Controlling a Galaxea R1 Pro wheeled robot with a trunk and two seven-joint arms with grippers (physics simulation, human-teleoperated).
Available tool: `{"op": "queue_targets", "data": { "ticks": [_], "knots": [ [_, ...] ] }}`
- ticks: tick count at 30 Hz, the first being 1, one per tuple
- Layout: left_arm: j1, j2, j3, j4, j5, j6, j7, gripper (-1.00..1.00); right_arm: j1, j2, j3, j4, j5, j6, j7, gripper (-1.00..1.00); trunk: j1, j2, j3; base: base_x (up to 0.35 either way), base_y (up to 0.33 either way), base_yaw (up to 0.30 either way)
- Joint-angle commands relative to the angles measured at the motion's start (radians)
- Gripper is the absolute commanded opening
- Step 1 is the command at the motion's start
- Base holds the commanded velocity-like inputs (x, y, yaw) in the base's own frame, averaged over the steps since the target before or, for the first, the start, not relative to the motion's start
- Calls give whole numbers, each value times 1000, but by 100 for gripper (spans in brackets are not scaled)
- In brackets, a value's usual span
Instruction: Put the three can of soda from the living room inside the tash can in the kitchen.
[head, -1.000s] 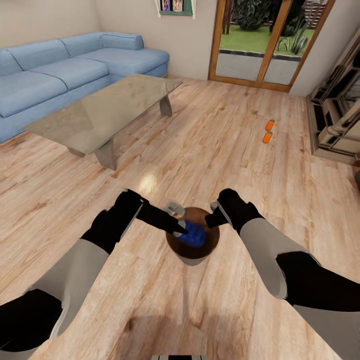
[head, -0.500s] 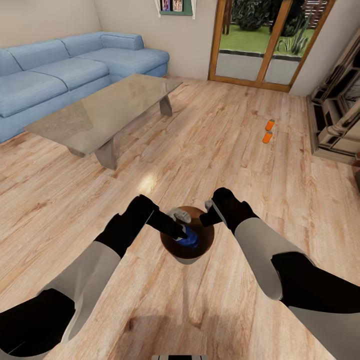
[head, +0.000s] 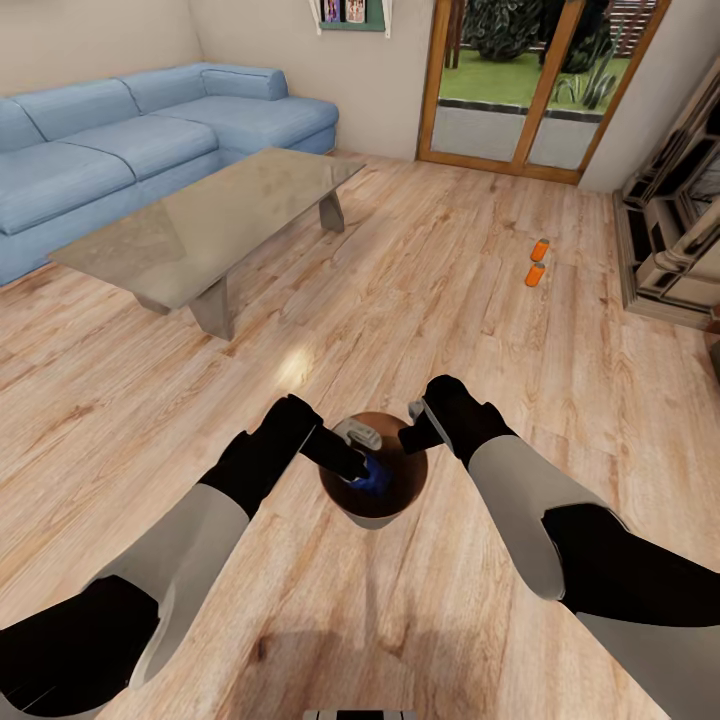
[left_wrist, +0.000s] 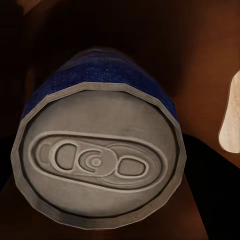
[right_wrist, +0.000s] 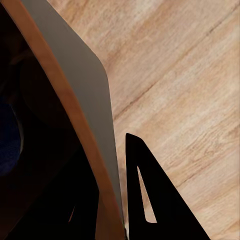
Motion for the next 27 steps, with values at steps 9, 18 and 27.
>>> {"op": "queue_targets", "data": {
  "ticks": [9,18,27],
  "knots": [
    [0,-2,0,1,0,0,2,-100,0,0,-2,0,-20,2,3,-100,0,0,0,0,0,0],
    [1,-8,-9,2,0,0,2,100,0,0,-2,0,-20,2,3,-100,0,0,0,0,0,0],
    [2,-2,-8,0,2,0,1,100,0,0,-2,1,-20,2,3,-100,0,0,0,0,0,0]
  ]
}}
